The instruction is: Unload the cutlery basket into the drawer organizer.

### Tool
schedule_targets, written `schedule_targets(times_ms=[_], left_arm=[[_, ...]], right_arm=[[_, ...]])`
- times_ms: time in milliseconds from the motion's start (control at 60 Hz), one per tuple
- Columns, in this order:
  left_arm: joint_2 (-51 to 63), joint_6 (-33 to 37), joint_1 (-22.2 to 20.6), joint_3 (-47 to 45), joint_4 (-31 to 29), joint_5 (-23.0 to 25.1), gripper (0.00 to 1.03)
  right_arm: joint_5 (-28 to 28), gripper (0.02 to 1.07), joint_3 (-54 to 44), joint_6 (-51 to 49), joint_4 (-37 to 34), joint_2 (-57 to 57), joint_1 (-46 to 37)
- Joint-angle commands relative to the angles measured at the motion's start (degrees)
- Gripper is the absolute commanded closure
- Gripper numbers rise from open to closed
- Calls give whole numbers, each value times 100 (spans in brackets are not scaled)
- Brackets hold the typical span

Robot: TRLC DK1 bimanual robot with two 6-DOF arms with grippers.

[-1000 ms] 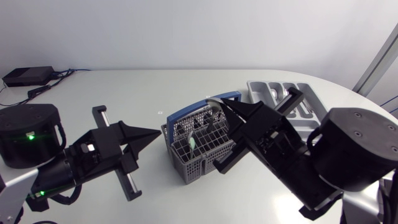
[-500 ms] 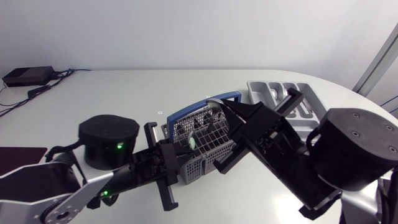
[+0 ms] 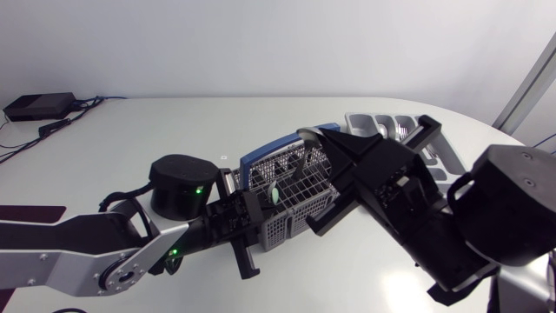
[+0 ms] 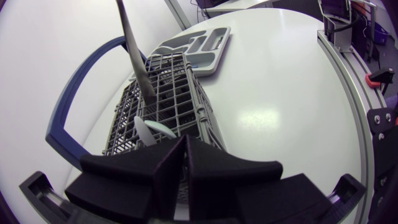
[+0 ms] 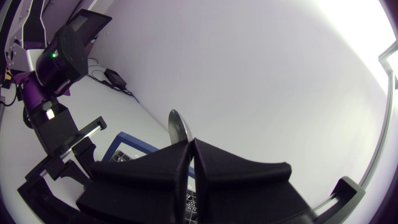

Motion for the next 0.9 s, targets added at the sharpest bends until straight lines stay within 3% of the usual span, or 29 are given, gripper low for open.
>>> schedule_targets(times_ms=[0, 250, 450, 650, 883], left_arm=[[224, -143, 72, 101, -20, -38, 82], [312, -116, 231, 84, -3, -38, 82], [303, 42, 652, 22, 68, -38, 82], [242, 174, 960, 22, 76, -29, 82], [145, 253, 1065, 13, 76, -29, 82]], right_arm=[[-22, 101, -34, -14, 71, -196, -4], [-31, 101, 124, -217, -281, -626, -48], [-312, 101, 344, -14, -1186, -1083, -540], [-936, 101, 792, 328, -2021, -1092, -1507], [-2184, 101, 1662, 882, -2961, -468, -3150]])
